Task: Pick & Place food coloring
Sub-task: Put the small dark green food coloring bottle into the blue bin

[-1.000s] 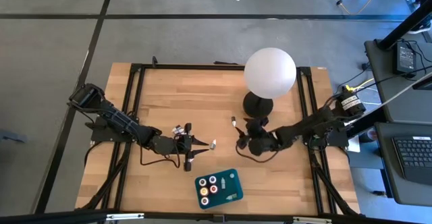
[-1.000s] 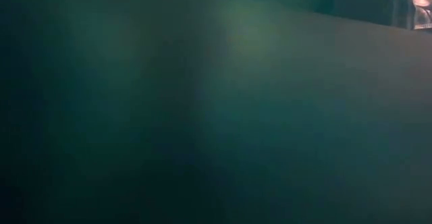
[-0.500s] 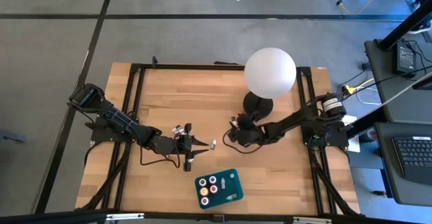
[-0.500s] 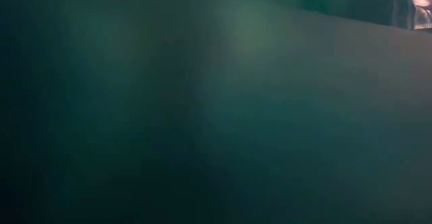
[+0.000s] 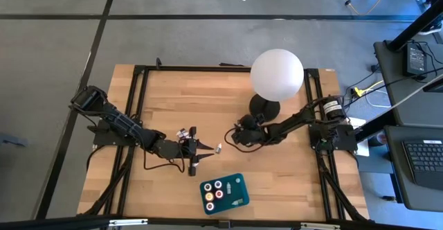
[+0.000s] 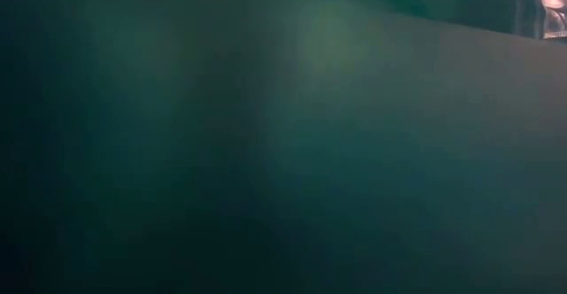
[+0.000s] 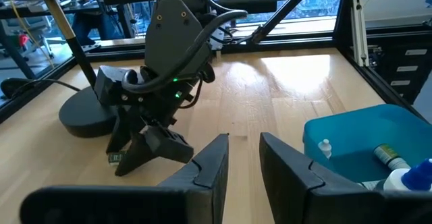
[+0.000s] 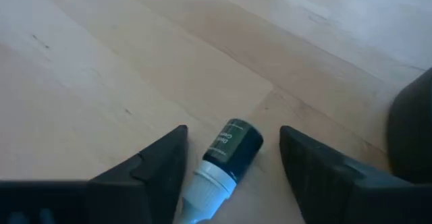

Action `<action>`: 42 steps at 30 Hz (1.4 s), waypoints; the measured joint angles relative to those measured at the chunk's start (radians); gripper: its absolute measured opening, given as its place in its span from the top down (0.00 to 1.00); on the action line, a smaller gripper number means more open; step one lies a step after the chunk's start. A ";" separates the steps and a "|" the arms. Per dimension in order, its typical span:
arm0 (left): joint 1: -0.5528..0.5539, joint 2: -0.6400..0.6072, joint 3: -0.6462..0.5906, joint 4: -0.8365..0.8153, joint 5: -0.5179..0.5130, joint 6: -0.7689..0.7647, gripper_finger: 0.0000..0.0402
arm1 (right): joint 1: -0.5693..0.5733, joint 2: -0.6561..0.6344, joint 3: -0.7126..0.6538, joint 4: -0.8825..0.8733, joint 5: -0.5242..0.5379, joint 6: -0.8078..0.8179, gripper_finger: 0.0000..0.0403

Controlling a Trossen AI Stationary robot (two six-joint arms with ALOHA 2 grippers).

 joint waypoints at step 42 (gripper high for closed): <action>0.000 0.000 0.000 -0.032 -0.002 -0.025 0.80 | 0.479 -0.270 -0.003 0.244 -0.467 -0.365 0.79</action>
